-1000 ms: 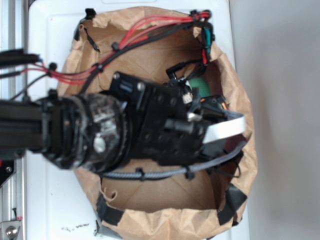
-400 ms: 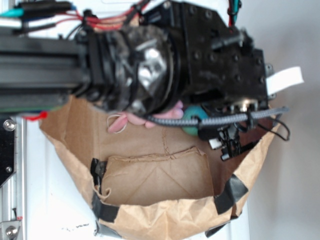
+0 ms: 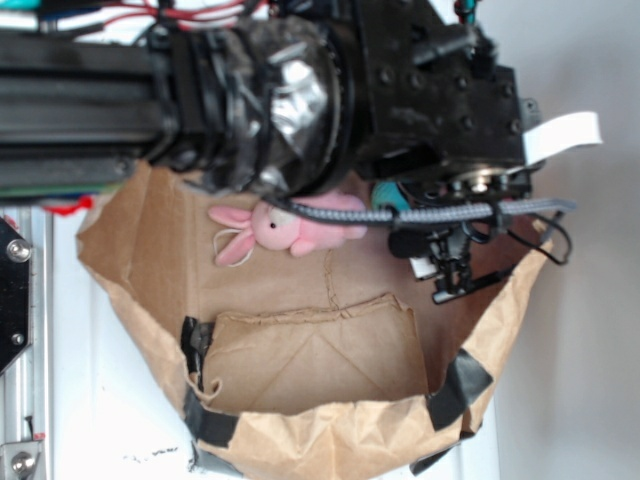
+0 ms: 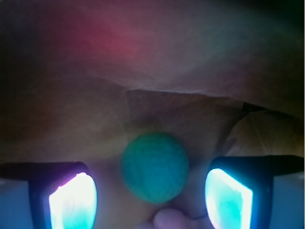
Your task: Grab the green ball.
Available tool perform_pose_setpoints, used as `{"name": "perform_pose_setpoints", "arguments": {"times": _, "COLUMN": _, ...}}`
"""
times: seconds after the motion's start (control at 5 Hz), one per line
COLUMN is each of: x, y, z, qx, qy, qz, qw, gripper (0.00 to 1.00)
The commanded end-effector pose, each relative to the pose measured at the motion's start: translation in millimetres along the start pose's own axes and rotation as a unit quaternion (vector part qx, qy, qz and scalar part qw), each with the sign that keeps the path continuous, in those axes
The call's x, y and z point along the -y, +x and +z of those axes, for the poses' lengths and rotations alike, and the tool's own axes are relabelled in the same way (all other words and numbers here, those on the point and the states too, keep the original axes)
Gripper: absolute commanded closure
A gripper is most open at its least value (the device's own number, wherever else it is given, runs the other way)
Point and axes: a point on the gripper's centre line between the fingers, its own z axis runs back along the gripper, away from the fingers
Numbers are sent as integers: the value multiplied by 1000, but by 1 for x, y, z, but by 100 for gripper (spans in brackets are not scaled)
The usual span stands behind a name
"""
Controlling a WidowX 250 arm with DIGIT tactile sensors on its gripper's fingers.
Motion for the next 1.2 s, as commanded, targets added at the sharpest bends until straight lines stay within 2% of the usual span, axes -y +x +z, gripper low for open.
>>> {"name": "perform_pose_setpoints", "arguments": {"times": 0.0, "x": -13, "y": 3, "z": 11, "qx": 15, "qy": 6, "qz": 3, "qw": 1000, "gripper": 0}}
{"name": "perform_pose_setpoints", "arguments": {"times": 0.4, "x": -4, "y": -15, "z": -2, "qx": 20, "qy": -14, "qz": -14, "qw": 1000, "gripper": 0}}
{"name": "perform_pose_setpoints", "arguments": {"times": 0.8, "x": 7, "y": -1, "z": -5, "qx": 41, "qy": -19, "qz": 9, "qw": 999, "gripper": 0}}
{"name": "perform_pose_setpoints", "arguments": {"times": 1.0, "x": 9, "y": 14, "z": -10, "qx": 61, "qy": -7, "qz": 28, "qw": 998, "gripper": 0}}
